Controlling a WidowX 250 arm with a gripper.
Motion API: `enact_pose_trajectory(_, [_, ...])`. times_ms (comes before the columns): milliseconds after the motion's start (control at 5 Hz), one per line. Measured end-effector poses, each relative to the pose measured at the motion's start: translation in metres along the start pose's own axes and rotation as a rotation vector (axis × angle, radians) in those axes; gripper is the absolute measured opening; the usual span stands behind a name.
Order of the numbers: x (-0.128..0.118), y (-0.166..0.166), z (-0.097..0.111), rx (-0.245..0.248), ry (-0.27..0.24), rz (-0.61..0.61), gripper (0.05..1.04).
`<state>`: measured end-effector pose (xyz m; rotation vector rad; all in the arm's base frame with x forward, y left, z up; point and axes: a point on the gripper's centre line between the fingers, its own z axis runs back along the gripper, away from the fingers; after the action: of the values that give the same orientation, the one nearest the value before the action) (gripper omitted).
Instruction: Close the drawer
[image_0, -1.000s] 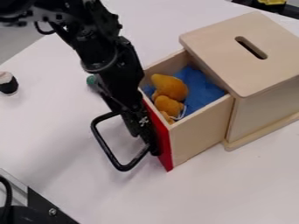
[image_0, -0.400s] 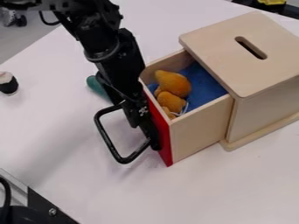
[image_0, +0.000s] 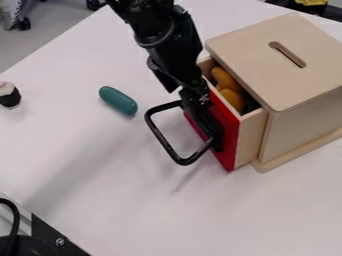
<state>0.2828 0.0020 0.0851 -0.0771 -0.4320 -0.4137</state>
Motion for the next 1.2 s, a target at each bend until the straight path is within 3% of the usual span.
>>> enact_pose_trajectory(800, [0.036, -0.01, -0.016, -0.013, -0.03, -0.018, 1.0])
enact_pose_trajectory(1200, [0.039, -0.01, -0.022, 0.0, -0.034, -0.016, 1.0])
